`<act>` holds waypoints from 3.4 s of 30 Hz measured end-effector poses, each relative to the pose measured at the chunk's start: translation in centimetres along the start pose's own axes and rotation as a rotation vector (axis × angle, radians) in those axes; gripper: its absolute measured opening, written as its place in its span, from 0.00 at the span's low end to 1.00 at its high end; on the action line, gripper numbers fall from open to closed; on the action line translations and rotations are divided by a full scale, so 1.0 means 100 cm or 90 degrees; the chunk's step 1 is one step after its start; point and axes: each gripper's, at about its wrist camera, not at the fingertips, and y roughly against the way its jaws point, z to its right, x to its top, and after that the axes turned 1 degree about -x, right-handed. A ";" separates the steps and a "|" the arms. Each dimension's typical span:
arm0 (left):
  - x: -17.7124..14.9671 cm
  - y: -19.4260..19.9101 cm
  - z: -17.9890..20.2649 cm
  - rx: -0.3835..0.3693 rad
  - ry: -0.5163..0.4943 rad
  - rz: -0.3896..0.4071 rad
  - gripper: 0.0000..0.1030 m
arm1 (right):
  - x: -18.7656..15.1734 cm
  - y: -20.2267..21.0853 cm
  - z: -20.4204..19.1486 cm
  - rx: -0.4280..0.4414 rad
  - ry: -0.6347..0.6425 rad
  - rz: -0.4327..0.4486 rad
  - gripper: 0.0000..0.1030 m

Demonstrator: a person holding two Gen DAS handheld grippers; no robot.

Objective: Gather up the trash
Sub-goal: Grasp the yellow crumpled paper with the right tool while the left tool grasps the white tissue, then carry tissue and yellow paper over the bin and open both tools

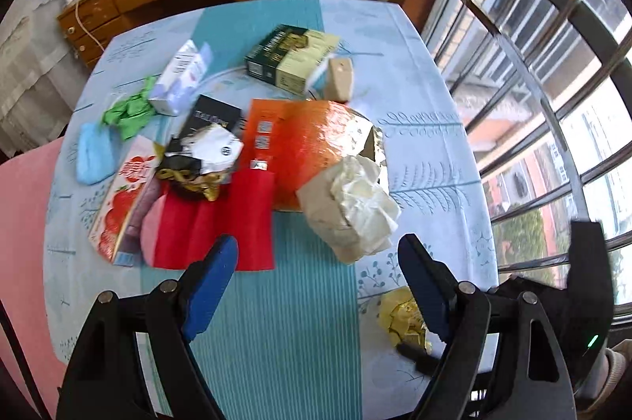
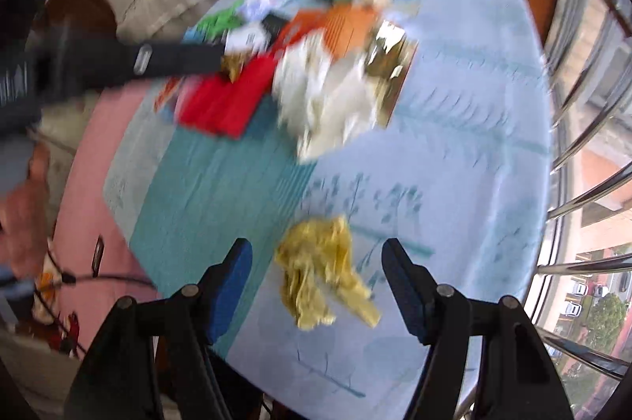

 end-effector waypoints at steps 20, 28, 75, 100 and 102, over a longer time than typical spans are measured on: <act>0.039 -0.091 0.038 0.035 0.016 -0.122 0.79 | 0.020 0.014 0.073 -0.079 -0.101 0.064 0.24; 0.037 -0.106 0.056 0.093 -0.033 -0.126 0.58 | 0.023 0.006 0.073 -0.061 -0.102 0.055 0.24; -0.262 0.185 -0.186 -0.006 0.076 0.117 0.20 | -0.086 0.005 -0.247 -0.001 0.011 0.068 0.24; -0.397 -0.026 -0.216 -0.073 0.165 -0.064 0.20 | -0.248 -0.199 -0.213 -0.086 -0.140 -0.124 0.24; -0.408 -0.062 -0.216 -0.067 0.176 -0.079 0.20 | -0.258 -0.222 -0.201 -0.085 -0.148 -0.129 0.24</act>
